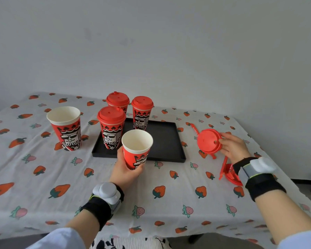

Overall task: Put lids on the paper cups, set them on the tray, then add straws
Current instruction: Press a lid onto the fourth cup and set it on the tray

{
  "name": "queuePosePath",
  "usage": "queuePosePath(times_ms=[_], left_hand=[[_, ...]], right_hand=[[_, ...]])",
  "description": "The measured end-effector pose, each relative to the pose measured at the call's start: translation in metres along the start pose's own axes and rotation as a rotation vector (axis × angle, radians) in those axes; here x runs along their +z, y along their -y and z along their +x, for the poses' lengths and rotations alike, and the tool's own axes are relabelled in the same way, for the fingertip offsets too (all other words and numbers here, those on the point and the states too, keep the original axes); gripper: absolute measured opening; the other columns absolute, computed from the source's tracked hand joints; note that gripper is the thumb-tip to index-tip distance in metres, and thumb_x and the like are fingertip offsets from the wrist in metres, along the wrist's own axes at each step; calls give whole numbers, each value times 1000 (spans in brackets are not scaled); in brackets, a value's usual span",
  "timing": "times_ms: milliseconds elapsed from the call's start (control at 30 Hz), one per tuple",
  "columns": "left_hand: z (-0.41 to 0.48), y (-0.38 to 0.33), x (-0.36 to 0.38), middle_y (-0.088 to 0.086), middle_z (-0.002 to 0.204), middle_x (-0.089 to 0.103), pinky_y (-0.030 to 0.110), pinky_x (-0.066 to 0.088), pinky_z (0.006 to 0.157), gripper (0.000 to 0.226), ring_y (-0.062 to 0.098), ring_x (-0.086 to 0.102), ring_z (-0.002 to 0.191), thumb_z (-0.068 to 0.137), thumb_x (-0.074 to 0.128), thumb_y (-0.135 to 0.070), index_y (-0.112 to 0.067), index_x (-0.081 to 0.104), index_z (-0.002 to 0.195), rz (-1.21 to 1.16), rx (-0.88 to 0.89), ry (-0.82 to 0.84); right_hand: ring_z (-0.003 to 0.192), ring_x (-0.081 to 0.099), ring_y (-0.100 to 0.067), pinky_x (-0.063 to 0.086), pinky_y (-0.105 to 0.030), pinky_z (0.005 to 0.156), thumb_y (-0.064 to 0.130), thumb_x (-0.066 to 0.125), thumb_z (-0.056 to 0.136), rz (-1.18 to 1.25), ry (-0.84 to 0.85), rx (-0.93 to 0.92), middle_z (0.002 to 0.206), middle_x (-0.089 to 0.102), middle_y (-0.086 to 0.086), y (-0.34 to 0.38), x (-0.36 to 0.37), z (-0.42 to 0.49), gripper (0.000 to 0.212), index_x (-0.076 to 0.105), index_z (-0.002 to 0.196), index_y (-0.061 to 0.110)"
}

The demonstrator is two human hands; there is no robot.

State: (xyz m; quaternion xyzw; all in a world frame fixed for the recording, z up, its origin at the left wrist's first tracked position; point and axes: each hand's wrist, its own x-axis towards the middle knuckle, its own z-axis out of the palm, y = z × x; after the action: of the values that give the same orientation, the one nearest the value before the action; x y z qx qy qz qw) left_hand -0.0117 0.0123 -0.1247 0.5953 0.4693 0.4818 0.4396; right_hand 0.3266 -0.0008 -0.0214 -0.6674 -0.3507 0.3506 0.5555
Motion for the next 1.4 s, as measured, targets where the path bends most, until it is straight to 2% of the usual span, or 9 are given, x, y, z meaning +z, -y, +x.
queuePosePath(times_ms=[100, 200, 333, 467, 633, 767, 1000, 1100, 1400], left_hand=[[-1, -2, -2, -8, 119, 51, 21, 49, 84, 84, 1, 54, 106, 73, 75, -11, -32, 23, 135, -11, 7, 16], [-2, -3, -2, -1, 122, 53, 31, 52, 87, 81, 10, 57, 107, 73, 74, -8, -25, 25, 136, -17, 8, 15], [-3, -5, -1, 3, 122, 53, 39, 53, 89, 82, 17, 57, 108, 72, 75, -9, -23, 25, 136, -33, 15, 21], [-2, -5, -2, -2, 117, 55, 32, 53, 86, 84, 12, 59, 106, 64, 71, -24, -26, 24, 135, -31, 11, 30], [1, -1, -2, -6, 112, 58, 22, 54, 79, 80, 5, 62, 100, 72, 75, -16, -34, 23, 130, -34, 23, 30], [4, 2, -2, -10, 114, 55, 14, 51, 79, 84, -7, 59, 101, 72, 75, -16, -25, 21, 136, -55, 36, 48], [6, 6, -2, -14, 115, 53, 5, 46, 79, 86, -11, 55, 103, 71, 76, -22, -28, 20, 136, -50, 51, 50], [7, 6, -2, -11, 118, 53, 6, 46, 81, 86, -8, 55, 106, 70, 75, -26, -31, 19, 135, -45, 53, 61], [8, 9, -2, -8, 119, 56, 11, 48, 82, 81, -3, 58, 106, 64, 72, -39, -52, 17, 122, -38, 75, 46]], right_hand=[[91, 61, -19, 58, -28, 65, -2, 31, 93, 344, 233, 124, 101, 62, -12, 20, 22, -19, 34, 52, 119, 3], [101, 56, -24, 51, -36, 82, 5, 25, 93, 417, 347, 192, 110, 59, -16, 33, 51, -37, 37, 54, 116, 4], [83, 63, -15, 49, -33, 76, 25, 34, 98, 313, 504, 199, 88, 67, -5, 48, 96, -59, 32, 64, 95, 12], [91, 64, -21, 53, -34, 78, 17, 51, 91, 260, 641, 193, 99, 67, -9, 58, 137, -72, 26, 60, 113, 6], [109, 59, -31, 50, -42, 92, 18, 62, 85, 64, 537, 102, 118, 62, -19, 55, 176, -79, 39, 56, 120, 1], [104, 61, -28, 48, -42, 96, 27, 69, 80, -67, 437, 18, 110, 67, -14, 46, 189, -79, 30, 65, 105, 10], [90, 64, -14, 52, -27, 73, 29, 69, 80, -66, 385, -109, 100, 70, -4, 41, 203, -82, 14, 67, 93, 23], [85, 65, -12, 51, -24, 68, 28, 67, 81, -42, 393, -74, 92, 71, -1, 42, 206, -82, 8, 68, 88, 24], [89, 65, -22, 50, -37, 87, 20, 66, 83, 5, 447, 56, 95, 70, -10, 37, 206, -78, 18, 70, 96, 9]])
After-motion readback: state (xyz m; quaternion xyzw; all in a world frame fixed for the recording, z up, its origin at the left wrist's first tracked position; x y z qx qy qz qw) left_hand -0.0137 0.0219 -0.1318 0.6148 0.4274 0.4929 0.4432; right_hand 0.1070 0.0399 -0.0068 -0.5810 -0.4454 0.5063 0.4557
